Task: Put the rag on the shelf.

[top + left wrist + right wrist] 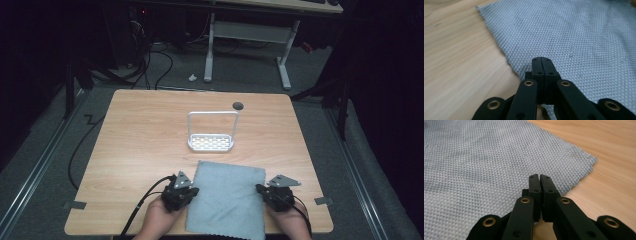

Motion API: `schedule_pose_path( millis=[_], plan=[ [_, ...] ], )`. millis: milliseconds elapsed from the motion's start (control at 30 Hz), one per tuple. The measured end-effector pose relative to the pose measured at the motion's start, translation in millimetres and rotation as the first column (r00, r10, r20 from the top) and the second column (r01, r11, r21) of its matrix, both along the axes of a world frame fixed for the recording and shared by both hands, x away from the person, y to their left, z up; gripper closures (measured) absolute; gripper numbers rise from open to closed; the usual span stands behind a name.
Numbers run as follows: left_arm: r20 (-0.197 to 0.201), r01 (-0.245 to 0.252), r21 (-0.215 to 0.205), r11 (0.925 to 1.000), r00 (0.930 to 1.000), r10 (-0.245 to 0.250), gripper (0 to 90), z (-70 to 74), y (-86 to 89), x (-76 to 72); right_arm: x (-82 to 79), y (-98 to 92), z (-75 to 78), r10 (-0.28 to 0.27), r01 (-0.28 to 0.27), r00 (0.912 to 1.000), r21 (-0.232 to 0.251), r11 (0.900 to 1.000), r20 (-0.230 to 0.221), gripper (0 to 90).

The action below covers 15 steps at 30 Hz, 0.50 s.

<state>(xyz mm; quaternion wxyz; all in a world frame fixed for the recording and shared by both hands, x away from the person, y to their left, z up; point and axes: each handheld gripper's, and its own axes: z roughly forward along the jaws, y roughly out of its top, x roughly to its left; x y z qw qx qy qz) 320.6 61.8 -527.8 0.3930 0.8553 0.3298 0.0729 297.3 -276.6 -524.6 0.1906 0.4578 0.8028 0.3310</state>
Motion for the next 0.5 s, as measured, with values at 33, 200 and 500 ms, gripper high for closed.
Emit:
schedule_pose_path(
  millis=[33, 200, 500],
  plan=[
    [0.005, -0.006, 0.006, 1.0000, 1.0000, 0.006, 89.6, 0.1, 6.3, -2.1, 0.0, 0.0, 0.0, 0.000, 0.000, 1.0000, 0.000, 1.000, 0.000, 89.1],
    [-0.004, -0.068, 0.020, 0.9975, 0.9977, 0.068, 89.6, 1.1, 47.6, -5.0, 15.4, 38.9, -1.3, 0.066, -0.066, 0.9975, -0.028, 0.997, 0.023, 88.9],
    [-0.034, -0.138, -0.095, 0.9858, 0.9902, 0.135, 81.9, 3.6, 72.1, -2.5, 8.1, 38.8, 0.2, 0.074, -0.075, 0.9957, 0.005, 0.997, 0.056, 81.6]
  ],
)
